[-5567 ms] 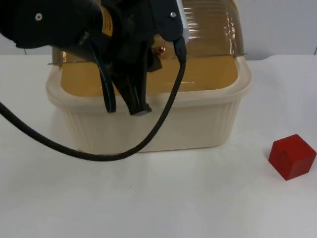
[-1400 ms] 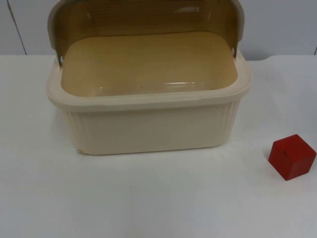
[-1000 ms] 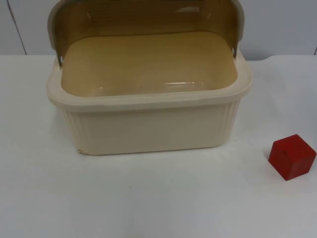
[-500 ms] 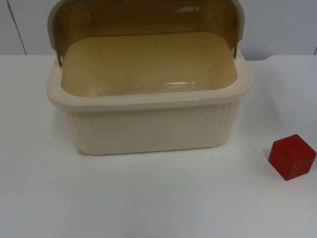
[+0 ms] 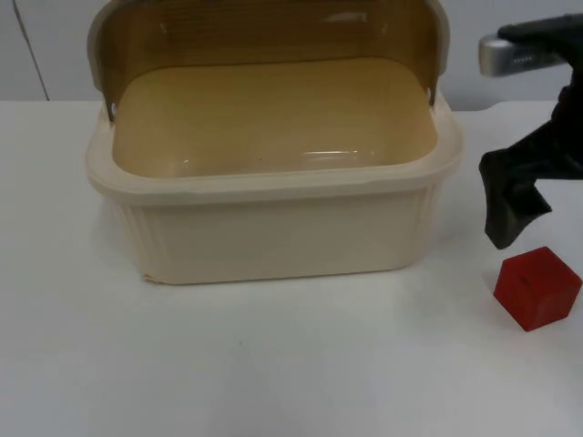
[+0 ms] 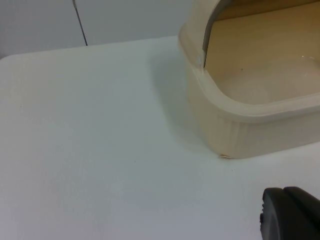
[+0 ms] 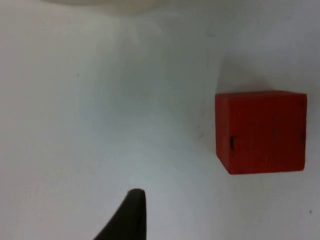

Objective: Open the box lid with the left hand, place the block into the box with the right hand, then close the box lid with the left hand.

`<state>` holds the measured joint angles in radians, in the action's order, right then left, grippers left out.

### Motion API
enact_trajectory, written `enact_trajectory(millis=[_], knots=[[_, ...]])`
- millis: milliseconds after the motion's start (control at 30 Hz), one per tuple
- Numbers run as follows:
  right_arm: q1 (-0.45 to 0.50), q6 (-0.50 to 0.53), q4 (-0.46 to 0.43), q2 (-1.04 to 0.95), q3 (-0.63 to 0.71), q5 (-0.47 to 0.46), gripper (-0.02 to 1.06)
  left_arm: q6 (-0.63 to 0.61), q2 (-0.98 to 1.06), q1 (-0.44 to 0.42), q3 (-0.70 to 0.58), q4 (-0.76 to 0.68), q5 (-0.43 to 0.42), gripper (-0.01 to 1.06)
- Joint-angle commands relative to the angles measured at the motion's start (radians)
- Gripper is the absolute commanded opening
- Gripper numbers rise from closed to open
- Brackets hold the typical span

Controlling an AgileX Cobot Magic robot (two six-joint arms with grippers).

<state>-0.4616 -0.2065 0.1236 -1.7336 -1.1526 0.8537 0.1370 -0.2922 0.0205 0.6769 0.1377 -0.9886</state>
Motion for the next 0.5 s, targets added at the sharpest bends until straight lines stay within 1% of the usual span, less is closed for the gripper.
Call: enact_trajectory(millis=[0,67,167,200,233,267,467], knots=[[0.023,0.004,0.001,-0.013,-0.005,-0.028,1.05,-0.006,0.002,-0.002,-0.005,0.008,-0.007,0.00],[0.036,0.016,-0.001,-0.024,-0.005,-0.045,1.05,-0.006,0.002,-0.002,-0.005,0.008,-0.011,0.00],[0.086,0.029,-0.011,-0.060,-0.005,-0.072,1.05,-0.006,0.002,-0.002,-0.005,0.008,-0.020,0.00],[0.086,0.029,-0.011,-0.060,-0.005,-0.072,1.05,-0.006,0.002,-0.002,-0.005,0.008,-0.020,0.00],[0.093,0.063,-0.025,-0.073,-0.005,-0.079,1.05,-0.006,0.002,-0.002,-0.005,0.008,-0.020,0.00],[0.093,0.069,-0.023,-0.084,-0.005,-0.085,1.04,-0.006,0.002,-0.002,-0.005,0.006,-0.020,0.00],[0.093,0.062,-0.021,-0.165,-0.005,-0.160,0.98,-0.006,0.002,-0.002,-0.005,0.006,-0.020,0.00]])
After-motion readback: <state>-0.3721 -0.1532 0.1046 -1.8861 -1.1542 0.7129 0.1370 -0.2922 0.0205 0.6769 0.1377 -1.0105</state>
